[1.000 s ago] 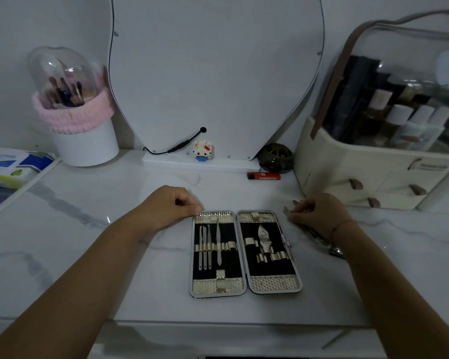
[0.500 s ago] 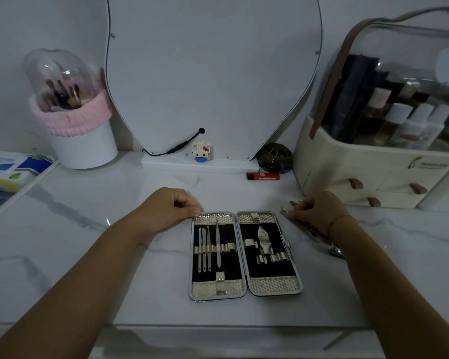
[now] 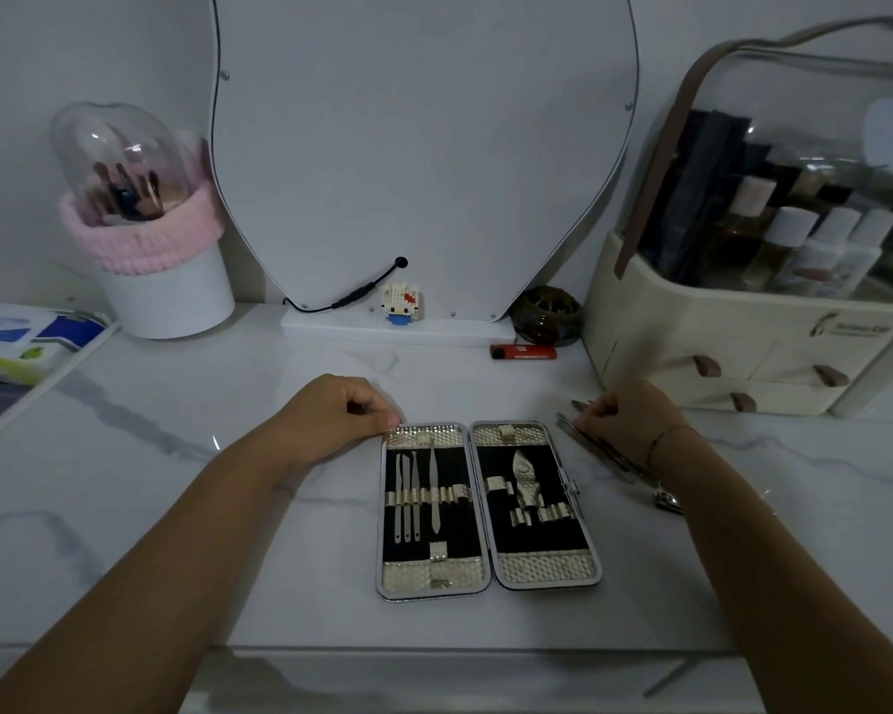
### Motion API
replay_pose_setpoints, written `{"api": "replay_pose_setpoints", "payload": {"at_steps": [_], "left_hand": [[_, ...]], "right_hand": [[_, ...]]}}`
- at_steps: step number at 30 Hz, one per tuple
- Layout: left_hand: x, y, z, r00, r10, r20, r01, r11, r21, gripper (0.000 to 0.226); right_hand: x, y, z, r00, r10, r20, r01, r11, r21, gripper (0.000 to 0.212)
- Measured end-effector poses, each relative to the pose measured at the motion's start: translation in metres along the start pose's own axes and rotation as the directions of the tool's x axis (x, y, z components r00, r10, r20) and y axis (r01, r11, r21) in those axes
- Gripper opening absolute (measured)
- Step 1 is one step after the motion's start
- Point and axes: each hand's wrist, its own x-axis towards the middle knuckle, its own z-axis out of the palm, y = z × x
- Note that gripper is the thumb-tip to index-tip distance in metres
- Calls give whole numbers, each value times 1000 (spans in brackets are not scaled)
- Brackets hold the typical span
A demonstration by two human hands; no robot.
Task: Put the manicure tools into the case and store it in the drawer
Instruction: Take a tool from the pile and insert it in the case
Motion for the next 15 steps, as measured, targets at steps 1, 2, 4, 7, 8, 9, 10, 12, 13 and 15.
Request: {"api": "replay_pose_setpoints", "payload": {"at_steps": [1,2,4,7,8,9,10,12,13,15], "left_hand": [[0,0,0,1000,-1,1,1,1000,-1,5],[0,0,0,1000,2,4,-2,1000,3,5],[0,-1,-1,1000,10,5,-10,1000,23,4],[2,-2,-1,1000,12,1,-13,999,47,4],[2,-2,-2,1000,16,6,-17,998,64,5],[2,-1,-2,1000,20,9,-20,997,78,5],[2,-1,-2,1000,21,10,-22,996,83,5],[2,-1,-2,1000,21,5,-22,996,83,5],[1,-1,-2,1000,22,4,-23,996,84,5],[1,-1,-2,1000,25,3,-25,996,80,5]], "right_hand": [[-1,0,0,1000,-16,1,16,1000,6,21],[-2,-1,-1,999,-39,-10,39,999,31,22],[-6,-4,-2,996,-68,-62,76,987,143,23],[-12,-17,-7,998,-52,-42,65,874,482,21],[-14,-24,-7,998,-64,-2,53,806,589,18],[-15,-30,-6,996,-81,32,38,740,671,12],[-16,-37,-5,994,-94,63,18,679,734,6],[-18,-50,2,987,-118,106,-12,608,794,13],[-19,-55,6,984,-132,116,-10,614,789,16],[-21,-67,16,980,-163,112,20,646,763,13]]}}
